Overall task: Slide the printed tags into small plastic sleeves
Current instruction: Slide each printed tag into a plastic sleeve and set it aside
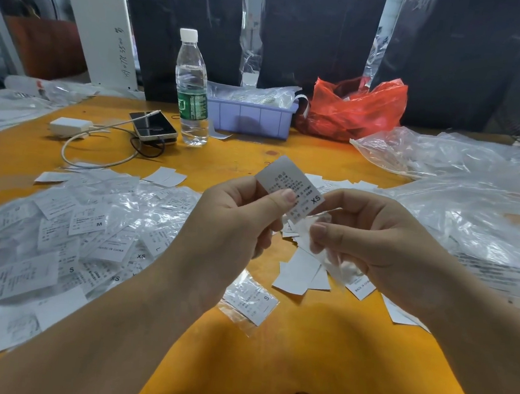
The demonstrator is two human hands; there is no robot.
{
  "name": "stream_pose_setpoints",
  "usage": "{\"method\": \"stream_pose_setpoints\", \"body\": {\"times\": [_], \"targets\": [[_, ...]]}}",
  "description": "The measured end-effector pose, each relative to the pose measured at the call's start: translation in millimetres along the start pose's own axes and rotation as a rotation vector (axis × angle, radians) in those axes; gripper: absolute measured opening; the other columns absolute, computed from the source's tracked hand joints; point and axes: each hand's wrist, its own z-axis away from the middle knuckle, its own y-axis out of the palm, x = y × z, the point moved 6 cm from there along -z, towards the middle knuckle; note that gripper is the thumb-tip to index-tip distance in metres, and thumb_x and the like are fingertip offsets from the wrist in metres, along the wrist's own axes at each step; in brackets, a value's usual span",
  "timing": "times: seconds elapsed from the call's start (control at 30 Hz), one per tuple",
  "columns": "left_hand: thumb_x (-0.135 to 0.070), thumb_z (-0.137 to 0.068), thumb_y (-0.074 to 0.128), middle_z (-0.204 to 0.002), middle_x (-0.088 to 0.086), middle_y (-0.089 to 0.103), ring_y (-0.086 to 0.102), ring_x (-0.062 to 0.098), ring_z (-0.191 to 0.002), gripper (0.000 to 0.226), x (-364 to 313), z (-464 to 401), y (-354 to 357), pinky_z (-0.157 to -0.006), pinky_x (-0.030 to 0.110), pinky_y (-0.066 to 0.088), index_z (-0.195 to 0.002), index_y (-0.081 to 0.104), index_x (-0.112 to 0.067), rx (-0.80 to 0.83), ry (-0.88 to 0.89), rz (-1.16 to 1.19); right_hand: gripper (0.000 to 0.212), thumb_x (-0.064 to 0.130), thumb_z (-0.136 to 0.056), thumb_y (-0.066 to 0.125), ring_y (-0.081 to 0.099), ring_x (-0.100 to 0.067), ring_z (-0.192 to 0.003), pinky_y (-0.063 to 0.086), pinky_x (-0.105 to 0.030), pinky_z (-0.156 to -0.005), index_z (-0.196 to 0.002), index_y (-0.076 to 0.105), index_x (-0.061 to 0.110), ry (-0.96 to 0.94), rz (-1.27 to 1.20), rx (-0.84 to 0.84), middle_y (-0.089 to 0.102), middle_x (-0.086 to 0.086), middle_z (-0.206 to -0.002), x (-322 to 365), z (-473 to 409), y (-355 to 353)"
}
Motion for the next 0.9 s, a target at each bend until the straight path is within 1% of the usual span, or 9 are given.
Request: {"method": "stream_pose_setpoints", "body": {"times": [0.07,0.17,0.33,0.47,0.57,0.67,0.73,0.8,0.9], "targets": [[-0.022,-0.088,0.065,-0.053,-0.007,0.051,0.043,0.004,-0.045,0.015,1.3,-0.2,0.2,-0.043,0.016,0.038,-0.079,0.077,-0.025,0.001,-0.021,0.020,0.039,0.020,-0.068,0.071,0.046,-0.030,-0.069,0.043,-0.025,-0.058,-0.102,0.067,0.002,-0.003,0.003,0.004,0.068,-0.015,-0.076,-0.1,0.3,0.7],[-0.021,-0.088,0.065,-0.053,-0.006,0.051,0.042,0.006,-0.045,0.015,4.0,-0.1,0.9,-0.043,0.017,0.037,-0.078,0.076,-0.018,-0.002,-0.027,0.016,0.037,0.020,-0.069,0.071,0.048,-0.031,-0.072,0.043,-0.026,-0.060,-0.102,0.068,0.004,-0.014,0.011,0.000,0.069,-0.014,-0.077,-0.3,0.1,1.0],[-0.021,-0.088,0.066,-0.053,-0.007,0.051,0.041,0.006,-0.045,0.015,3.2,0.3,1.1,-0.043,0.017,0.037,-0.078,0.076,-0.020,-0.017,-0.012,0.022,0.038,0.022,-0.068,0.071,0.051,-0.028,-0.070,0.043,-0.024,-0.058,-0.102,0.068,0.004,-0.018,0.024,-0.002,0.069,-0.011,-0.074,0.5,-0.5,1.5],[-0.020,-0.089,0.065,-0.053,-0.006,0.049,0.039,0.006,-0.045,0.017,2.5,0.4,-0.7,-0.042,0.016,0.036,-0.077,0.077,-0.021,-0.037,-0.007,0.049,0.032,0.019,-0.070,0.071,0.054,-0.021,-0.066,0.045,-0.023,-0.057,-0.099,0.069,0.007,-0.012,0.026,0.008,0.069,-0.009,-0.072,0.2,0.5,2.8],[-0.018,-0.089,0.065,-0.052,-0.005,0.048,0.038,0.007,-0.045,0.016,3.6,1.4,2.6,-0.042,0.017,0.035,-0.075,0.073,-0.018,-0.014,0.001,0.021,0.027,0.017,-0.076,0.076,0.054,-0.024,-0.068,0.043,-0.024,-0.058,-0.099,0.068,0.006,-0.014,0.025,0.024,0.068,-0.008,-0.072,0.7,0.7,4.6],[-0.018,-0.090,0.065,-0.050,-0.007,0.048,0.038,0.006,-0.044,0.021,3.4,2.0,3.9,-0.042,0.016,0.035,-0.070,0.071,-0.021,-0.003,0.024,-0.035,0.030,0.020,-0.075,0.077,0.052,-0.027,-0.070,0.044,-0.024,-0.058,-0.101,0.069,0.006,-0.012,0.031,0.023,0.069,-0.009,-0.073,1.7,0.8,4.1],[-0.020,-0.090,0.064,-0.050,-0.009,0.049,0.040,0.005,-0.044,0.015,2.5,1.9,2.8,-0.043,0.016,0.036,-0.077,0.071,-0.020,-0.005,0.039,-0.072,0.037,0.023,-0.070,0.072,0.051,-0.029,-0.071,0.043,-0.023,-0.058,-0.102,0.069,0.006,-0.010,0.025,0.021,0.069,-0.010,-0.074,2.1,0.7,3.7],[-0.021,-0.091,0.064,-0.050,-0.011,0.051,0.041,0.004,-0.045,0.010,2.9,1.6,1.7,-0.044,0.015,0.037,-0.086,0.072,-0.019,-0.005,0.044,-0.107,0.039,0.023,-0.068,0.071,0.050,-0.031,-0.072,0.043,-0.024,-0.058,-0.102,0.069,0.005,-0.009,0.014,0.019,0.069,-0.012,-0.075,2.1,0.5,3.5],[-0.022,-0.091,0.063,-0.050,-0.012,0.052,0.042,0.003,-0.045,0.010,4.6,1.4,1.6,-0.045,0.014,0.038,-0.093,0.072,-0.018,0.004,0.041,-0.140,0.040,0.022,-0.068,0.071,0.049,-0.033,-0.072,0.043,-0.025,-0.058,-0.103,0.069,0.003,-0.007,0.012,0.017,0.069,-0.016,-0.077,1.5,0.5,2.9]]}}
